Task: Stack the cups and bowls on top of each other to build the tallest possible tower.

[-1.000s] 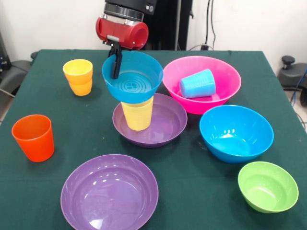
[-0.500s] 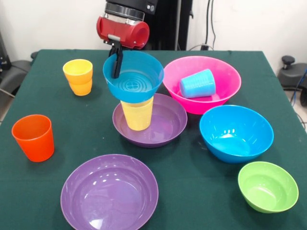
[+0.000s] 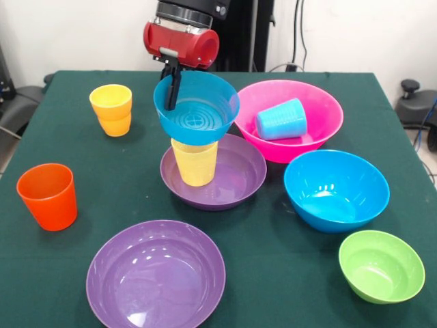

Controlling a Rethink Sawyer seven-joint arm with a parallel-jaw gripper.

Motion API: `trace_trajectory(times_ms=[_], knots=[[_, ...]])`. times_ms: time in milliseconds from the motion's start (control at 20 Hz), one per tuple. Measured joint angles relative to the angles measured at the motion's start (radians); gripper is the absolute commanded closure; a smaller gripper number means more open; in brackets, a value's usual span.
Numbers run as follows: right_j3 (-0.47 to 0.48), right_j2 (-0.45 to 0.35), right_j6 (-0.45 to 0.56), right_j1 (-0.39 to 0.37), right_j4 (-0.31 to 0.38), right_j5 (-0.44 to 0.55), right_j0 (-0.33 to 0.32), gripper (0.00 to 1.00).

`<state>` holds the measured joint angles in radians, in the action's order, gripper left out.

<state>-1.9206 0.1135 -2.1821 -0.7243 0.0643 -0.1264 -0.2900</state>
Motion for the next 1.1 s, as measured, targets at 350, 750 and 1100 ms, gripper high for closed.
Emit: trace_trajectory(times_ms=[350, 750, 1100], knots=[[0.0, 0.0, 0.0, 0.0, 0.0, 0.0, 0.001, 1.0], [0.0, 0.0, 0.0, 0.0, 0.0, 0.0, -0.011, 1.0], [0.0, -0.002, 0.0, 0.0, 0.0, 0.0, -0.02, 1.0]])
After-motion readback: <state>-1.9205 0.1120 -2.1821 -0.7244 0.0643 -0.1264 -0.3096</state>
